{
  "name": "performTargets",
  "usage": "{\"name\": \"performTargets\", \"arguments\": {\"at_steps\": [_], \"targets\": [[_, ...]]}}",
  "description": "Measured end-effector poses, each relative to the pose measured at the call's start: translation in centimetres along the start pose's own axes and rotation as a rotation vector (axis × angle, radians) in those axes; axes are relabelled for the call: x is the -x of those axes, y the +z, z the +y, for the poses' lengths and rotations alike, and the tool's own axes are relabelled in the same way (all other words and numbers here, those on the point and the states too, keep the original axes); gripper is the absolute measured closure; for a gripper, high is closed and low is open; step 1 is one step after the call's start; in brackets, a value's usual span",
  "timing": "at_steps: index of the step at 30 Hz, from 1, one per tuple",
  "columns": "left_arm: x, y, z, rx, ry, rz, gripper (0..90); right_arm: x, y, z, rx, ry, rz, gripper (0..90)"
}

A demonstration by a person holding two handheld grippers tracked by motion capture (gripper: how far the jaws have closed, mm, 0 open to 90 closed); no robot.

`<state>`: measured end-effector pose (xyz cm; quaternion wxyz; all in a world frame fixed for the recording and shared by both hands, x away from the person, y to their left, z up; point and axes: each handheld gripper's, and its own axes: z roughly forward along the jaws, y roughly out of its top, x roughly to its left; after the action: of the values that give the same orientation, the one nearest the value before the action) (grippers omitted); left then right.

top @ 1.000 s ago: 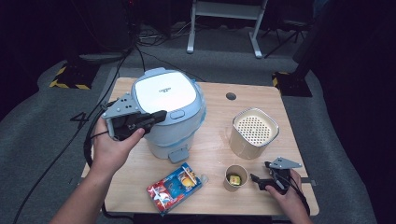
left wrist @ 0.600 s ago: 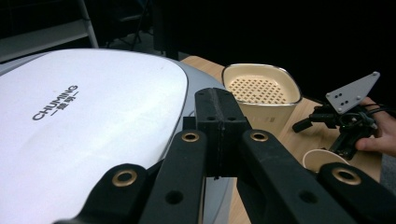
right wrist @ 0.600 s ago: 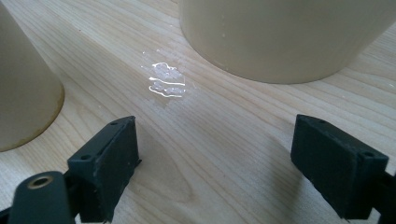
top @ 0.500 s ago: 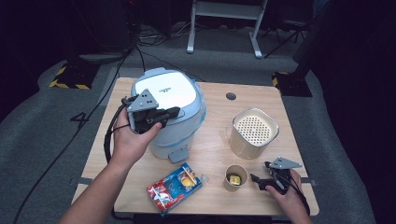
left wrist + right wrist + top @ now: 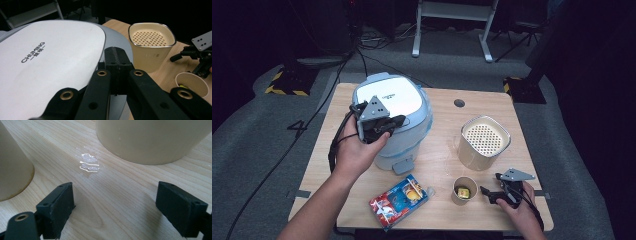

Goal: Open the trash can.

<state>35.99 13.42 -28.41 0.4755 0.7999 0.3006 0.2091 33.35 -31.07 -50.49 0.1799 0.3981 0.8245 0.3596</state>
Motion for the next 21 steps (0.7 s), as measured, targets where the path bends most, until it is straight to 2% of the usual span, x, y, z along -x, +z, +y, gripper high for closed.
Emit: {"name": "performTargets", "arguments": {"at_steps": [6, 9, 12, 16, 21], "targets": [[0.07, 0.1, -0.12, 0.005, 0.002, 0.005, 90.0, 0.0, 0.0, 0.0, 0.0, 0.0, 0.0, 15.1], [0.28, 0.1, -0.04, -0.005, 0.019, 0.019, 90.0, 0.0, 0.0, 0.0, 0.0, 0.0, 0.0, 15.1], [0.18, 0.1, -0.07, -0.003, 0.014, 0.013, 90.0, 0.0, 0.0, 0.0, 0.0, 0.0, 0.0, 15.1], [0.08, 0.09, -0.44, 0.023, 0.006, 0.005, 90.0, 0.0, 0.0, 0.0, 0.0, 0.0, 0.0, 15.1], [0.21, 0.08, -0.46, 0.015, 0.015, 0.008, 90.0, 0.0, 0.0, 0.0, 0.0, 0.0, 0.0, 15.1]]}}
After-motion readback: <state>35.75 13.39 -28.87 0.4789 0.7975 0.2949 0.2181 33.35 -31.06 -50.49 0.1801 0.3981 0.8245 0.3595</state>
